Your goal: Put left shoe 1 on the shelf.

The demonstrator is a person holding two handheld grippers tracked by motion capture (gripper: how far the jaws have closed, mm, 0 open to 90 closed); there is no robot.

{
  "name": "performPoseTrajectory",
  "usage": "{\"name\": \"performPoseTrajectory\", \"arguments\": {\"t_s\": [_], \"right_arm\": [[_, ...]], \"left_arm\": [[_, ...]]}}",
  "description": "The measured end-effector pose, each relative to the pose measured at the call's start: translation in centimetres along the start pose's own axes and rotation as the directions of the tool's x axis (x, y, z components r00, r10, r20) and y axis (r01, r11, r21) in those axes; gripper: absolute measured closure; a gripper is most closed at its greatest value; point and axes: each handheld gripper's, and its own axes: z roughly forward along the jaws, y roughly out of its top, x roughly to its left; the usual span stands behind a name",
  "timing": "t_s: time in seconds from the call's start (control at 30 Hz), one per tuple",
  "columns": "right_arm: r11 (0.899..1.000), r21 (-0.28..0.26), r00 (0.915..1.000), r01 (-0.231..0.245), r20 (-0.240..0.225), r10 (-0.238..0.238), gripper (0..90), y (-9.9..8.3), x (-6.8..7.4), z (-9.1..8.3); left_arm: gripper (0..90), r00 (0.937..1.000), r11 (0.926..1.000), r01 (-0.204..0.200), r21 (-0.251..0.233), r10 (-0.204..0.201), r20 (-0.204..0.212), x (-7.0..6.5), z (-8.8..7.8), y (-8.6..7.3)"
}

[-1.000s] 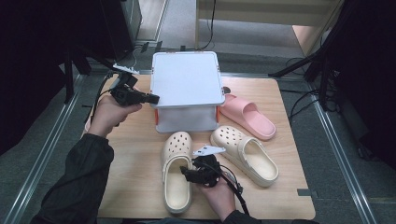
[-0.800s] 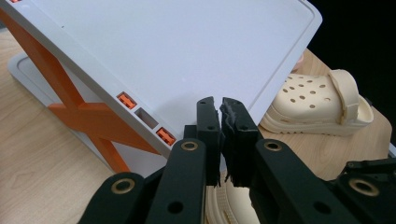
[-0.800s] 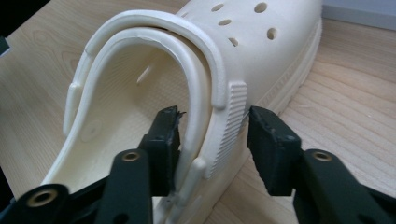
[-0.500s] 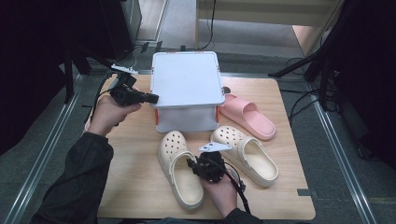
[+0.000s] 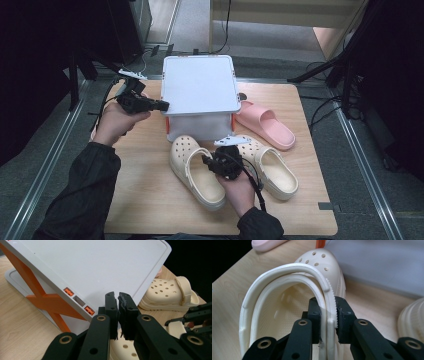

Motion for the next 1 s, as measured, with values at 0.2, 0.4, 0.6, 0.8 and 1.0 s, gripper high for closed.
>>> {"name": "performPoseTrajectory", "arguments": {"t_s": [0.2,0.4,0.6,0.8,1.0], "right_arm": [[1.000,-0.027,0.9997,-0.011,0.021,0.012,77.9,2.3,-0.9,0.4],[0.999,-0.043,0.9982,-0.023,0.054,0.025,77.8,4.1,-1.7,1.8],[0.997,-0.045,0.9961,-0.067,0.054,0.070,77.7,5.1,-2.3,3.6],[0.995,-0.065,0.9926,-0.074,0.091,0.080,77.7,5.3,-2.3,4.8],[0.990,-0.080,0.9852,-0.115,0.119,0.124,77.4,5.0,-2.7,6.1]], "left_arm": [[85.9,1.0000,1.0000,-0.005,0.002,0.005,-0.004,0.0,0.0,0.0],[86.1,1.0000,1.0000,-0.007,0.001,0.007,-0.006,-0.1,0.0,0.0],[89.0,0.9997,0.9997,-0.021,0.009,0.021,-0.012,-0.1,-0.1,0.0],[89.6,0.9997,0.9997,-0.023,0.012,0.023,-0.010,-0.2,-0.1,-0.1],[89.6,0.9997,0.9997,-0.023,0.013,0.023,-0.011,-0.2,-0.1,-0.1]]}}
